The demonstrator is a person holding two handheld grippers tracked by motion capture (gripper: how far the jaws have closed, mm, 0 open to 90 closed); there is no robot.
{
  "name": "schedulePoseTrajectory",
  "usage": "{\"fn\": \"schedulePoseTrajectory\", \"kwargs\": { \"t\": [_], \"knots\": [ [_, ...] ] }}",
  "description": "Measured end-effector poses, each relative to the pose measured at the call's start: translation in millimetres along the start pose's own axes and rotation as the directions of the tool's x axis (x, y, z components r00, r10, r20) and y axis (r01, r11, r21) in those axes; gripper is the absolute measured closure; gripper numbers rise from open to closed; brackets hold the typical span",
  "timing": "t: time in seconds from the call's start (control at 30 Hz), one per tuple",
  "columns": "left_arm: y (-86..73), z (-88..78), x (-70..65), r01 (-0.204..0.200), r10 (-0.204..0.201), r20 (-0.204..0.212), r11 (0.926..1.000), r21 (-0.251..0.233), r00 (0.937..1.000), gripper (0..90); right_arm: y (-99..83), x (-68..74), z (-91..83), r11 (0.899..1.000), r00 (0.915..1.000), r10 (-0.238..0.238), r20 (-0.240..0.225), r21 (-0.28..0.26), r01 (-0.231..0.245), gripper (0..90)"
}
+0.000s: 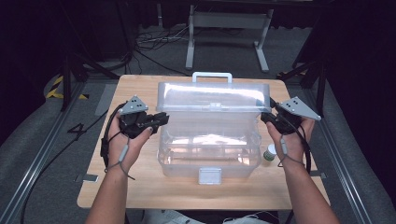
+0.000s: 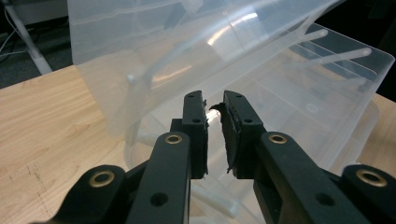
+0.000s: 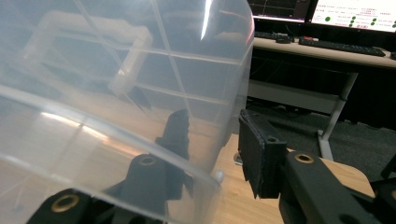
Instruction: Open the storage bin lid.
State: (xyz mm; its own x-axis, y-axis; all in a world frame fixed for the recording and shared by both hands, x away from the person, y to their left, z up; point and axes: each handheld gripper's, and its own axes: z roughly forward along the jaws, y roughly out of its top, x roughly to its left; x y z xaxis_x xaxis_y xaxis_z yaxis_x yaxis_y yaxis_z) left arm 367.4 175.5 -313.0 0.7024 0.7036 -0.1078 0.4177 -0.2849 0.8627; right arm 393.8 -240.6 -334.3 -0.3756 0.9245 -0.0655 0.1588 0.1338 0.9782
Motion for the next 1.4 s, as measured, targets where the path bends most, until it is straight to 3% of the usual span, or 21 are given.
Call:
{"fn": "schedulePoseTrajectory", "kwargs": {
  "t": [0.3, 0.63, 1.1, 1.27, 1.4],
  "knots": [
    [-3.4, -7.1, -2.1, 0.002, -0.002, 0.024, 0.9999, 0.011, 0.9997, 77.4, 4.1, -1.6, 3.4, 1.0, 0.9995, 0.027, 0.019, -0.017, -0.026, 65.4],
    [-7.9, -15.7, -3.7, -0.008, 0.006, 0.045, 0.9992, 0.04, 0.999, 76.2, 11.2, -3.3, 5.9, 0.997, 0.9967, 0.075, 0.03, -0.03, -0.074, 73.6],
    [-11.7, -20.7, -8.8, -0.037, 0.032, 0.07, 0.9966, 0.074, 0.997, 74.0, 25.9, -10.3, 17.0, 0.991, 0.9907, 0.131, 0.036, 0.035, -0.132, 76.4],
    [-13.4, -24.9, -16.2, -0.054, 0.046, 0.102, 0.9955, 0.077, 0.9937, 73.8, 29.0, -13.3, 20.7, 0.988, 0.9893, 0.143, 0.03, 0.054, -0.144, 76.4],
    [-17.0, -21.9, -25.8, -0.081, 0.064, 0.154, 0.991, 0.107, 0.986, 73.8, 32.5, -14.7, 23.7, 0.986, 0.989, 0.145, 0.028, 0.074, -0.147, 76.2]
  ]
}}
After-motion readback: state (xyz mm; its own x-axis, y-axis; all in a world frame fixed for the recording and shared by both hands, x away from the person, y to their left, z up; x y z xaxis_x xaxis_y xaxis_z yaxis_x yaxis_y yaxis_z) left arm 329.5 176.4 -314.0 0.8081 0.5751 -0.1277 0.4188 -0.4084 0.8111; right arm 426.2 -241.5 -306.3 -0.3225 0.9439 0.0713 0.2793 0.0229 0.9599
